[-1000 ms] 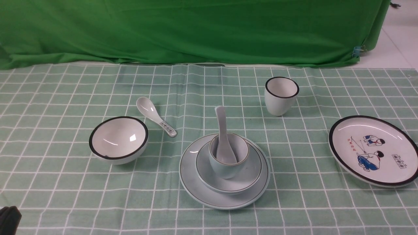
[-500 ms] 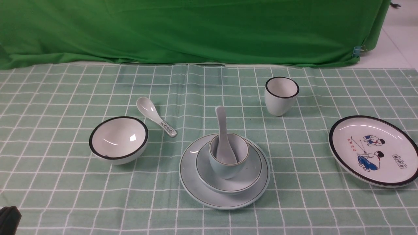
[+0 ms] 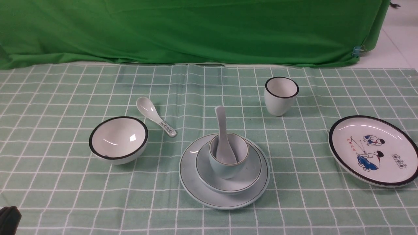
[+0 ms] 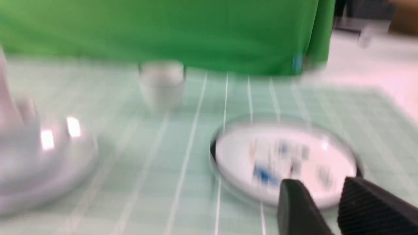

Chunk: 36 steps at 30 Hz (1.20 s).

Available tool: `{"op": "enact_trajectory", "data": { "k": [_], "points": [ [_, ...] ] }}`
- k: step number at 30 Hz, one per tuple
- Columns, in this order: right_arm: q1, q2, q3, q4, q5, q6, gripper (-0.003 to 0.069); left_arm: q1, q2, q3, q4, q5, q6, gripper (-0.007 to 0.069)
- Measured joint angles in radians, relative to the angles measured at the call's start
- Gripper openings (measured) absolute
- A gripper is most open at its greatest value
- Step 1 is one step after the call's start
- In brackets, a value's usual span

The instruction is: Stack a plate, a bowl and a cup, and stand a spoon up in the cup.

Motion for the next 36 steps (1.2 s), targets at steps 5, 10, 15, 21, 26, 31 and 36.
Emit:
{"op": "enact_trajectory", "data": {
  "k": [5,10,15,21,26,31,36],
  "points": [
    [-0.030,0.000,0.011,-0.021,0.065,-0.033,0.0242,0.000,0.000,0.000,0.008,0.000,0.001,0.0013],
    [-0.046,0.000,0.011,-0.031,0.066,-0.050,0.0242,0.000,0.000,0.000,0.012,0.000,0.001,0.0013],
    [-0.046,0.000,0.011,-0.031,0.066,-0.049,0.0242,0.000,0.000,0.000,0.014,0.000,0.001,0.0013],
    [-0.046,0.000,0.011,-0.031,0.066,-0.049,0.0242,0.000,0.000,0.000,0.014,0.000,0.003,0.0013],
    [-0.046,0.000,0.011,-0.031,0.066,-0.049,0.0242,0.000,0.000,0.000,0.014,0.000,0.003,0.0013],
    [-0.046,0.000,0.011,-0.031,0.066,-0.049,0.0242,0.000,0.000,0.000,0.014,0.000,0.003,0.0013],
    [-0.046,0.000,0.011,-0.031,0.066,-0.049,0.0242,0.000,0.000,0.000,0.014,0.000,0.003,0.0013]
  ]
}}
